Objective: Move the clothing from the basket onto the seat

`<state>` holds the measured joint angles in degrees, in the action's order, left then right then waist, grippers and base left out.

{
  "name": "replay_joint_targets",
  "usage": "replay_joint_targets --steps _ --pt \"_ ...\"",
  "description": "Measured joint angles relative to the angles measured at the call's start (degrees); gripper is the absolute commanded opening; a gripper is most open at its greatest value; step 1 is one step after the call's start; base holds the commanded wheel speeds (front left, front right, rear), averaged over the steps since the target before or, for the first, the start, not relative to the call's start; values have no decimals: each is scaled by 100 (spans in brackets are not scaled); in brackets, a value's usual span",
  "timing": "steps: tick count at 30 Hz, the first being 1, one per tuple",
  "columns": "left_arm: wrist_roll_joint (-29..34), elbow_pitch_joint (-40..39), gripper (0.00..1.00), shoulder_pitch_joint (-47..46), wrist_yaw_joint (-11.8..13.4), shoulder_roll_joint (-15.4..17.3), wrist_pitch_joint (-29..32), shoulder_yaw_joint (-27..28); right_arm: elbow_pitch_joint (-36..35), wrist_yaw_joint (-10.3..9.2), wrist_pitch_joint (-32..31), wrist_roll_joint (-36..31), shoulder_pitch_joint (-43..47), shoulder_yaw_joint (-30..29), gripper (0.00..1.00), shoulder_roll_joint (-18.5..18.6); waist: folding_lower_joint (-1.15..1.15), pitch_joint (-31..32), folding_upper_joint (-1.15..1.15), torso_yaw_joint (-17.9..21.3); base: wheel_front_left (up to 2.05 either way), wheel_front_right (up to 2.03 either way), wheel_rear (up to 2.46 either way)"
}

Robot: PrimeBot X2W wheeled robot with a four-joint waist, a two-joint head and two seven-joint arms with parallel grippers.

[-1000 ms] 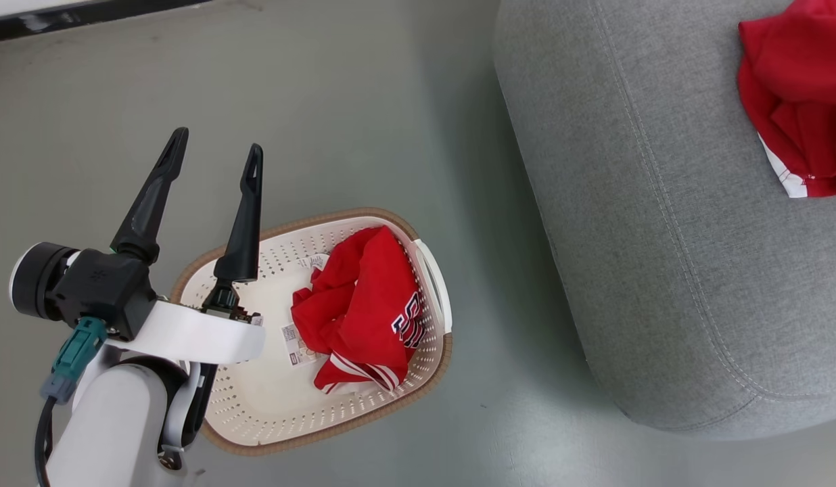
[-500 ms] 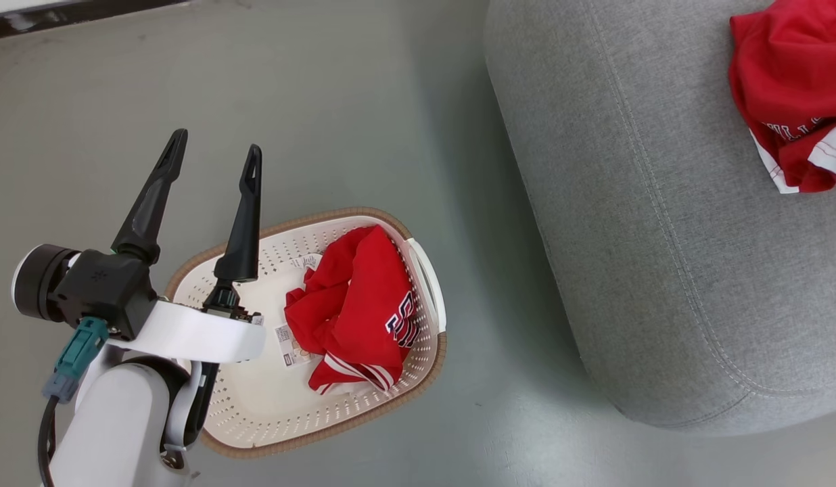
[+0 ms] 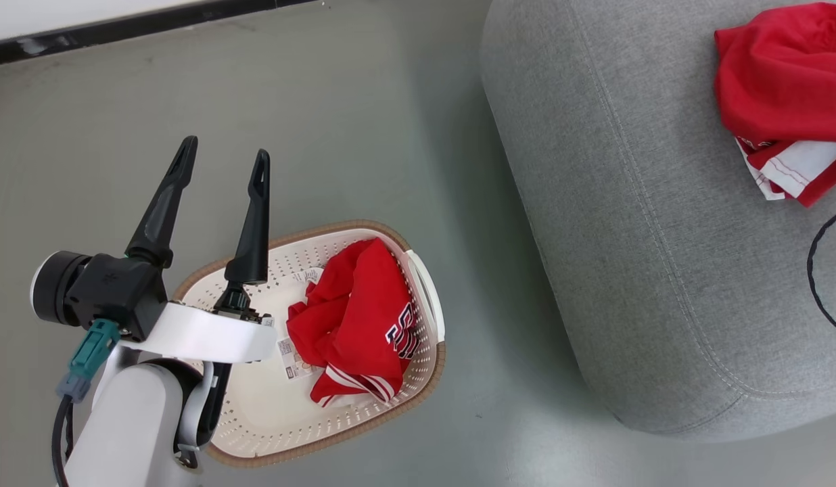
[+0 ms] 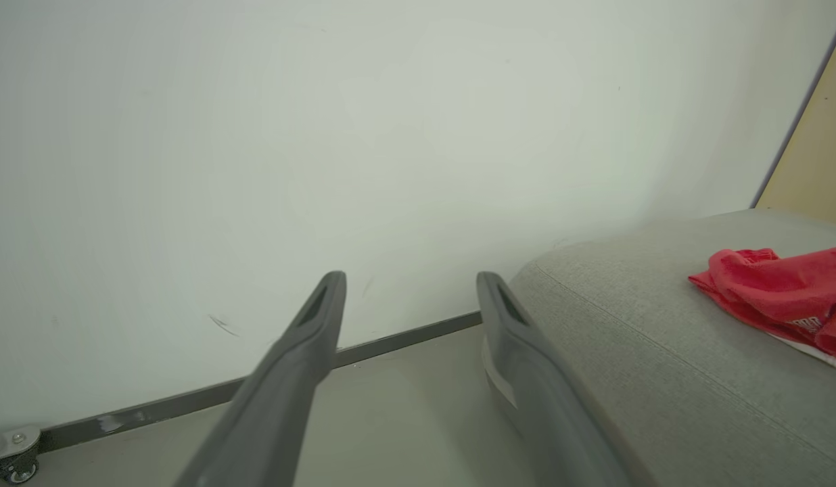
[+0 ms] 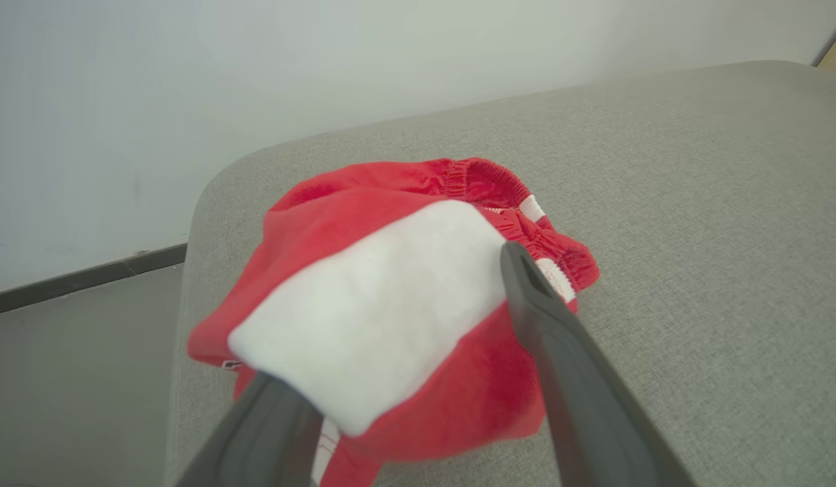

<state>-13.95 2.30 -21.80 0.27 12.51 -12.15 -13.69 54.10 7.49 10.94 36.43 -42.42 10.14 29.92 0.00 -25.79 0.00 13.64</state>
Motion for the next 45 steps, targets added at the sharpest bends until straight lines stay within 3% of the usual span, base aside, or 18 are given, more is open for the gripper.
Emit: replay_joint_targets --steps 15,31,39,45 --pt "-114 324 100 47 76 -167 -156 151 -269 0 232 77 635 24 100 88 0 382 0 -32 0 0 0" --pt "-207 634 100 500 176 -259 -201 309 -1384 0 304 -220 966 648 100 115 0 972 0 -199 0 0 0" --pt "-259 794 100 662 181 -419 -223 315 -1679 0 318 -344 962 648 100 36 0 1303 0 -353 0 0 0" --pt "-259 856 100 875 335 -582 -248 443 -1727 0 318 -474 977 489 100 -141 0 1512 0 -468 0 0 0"
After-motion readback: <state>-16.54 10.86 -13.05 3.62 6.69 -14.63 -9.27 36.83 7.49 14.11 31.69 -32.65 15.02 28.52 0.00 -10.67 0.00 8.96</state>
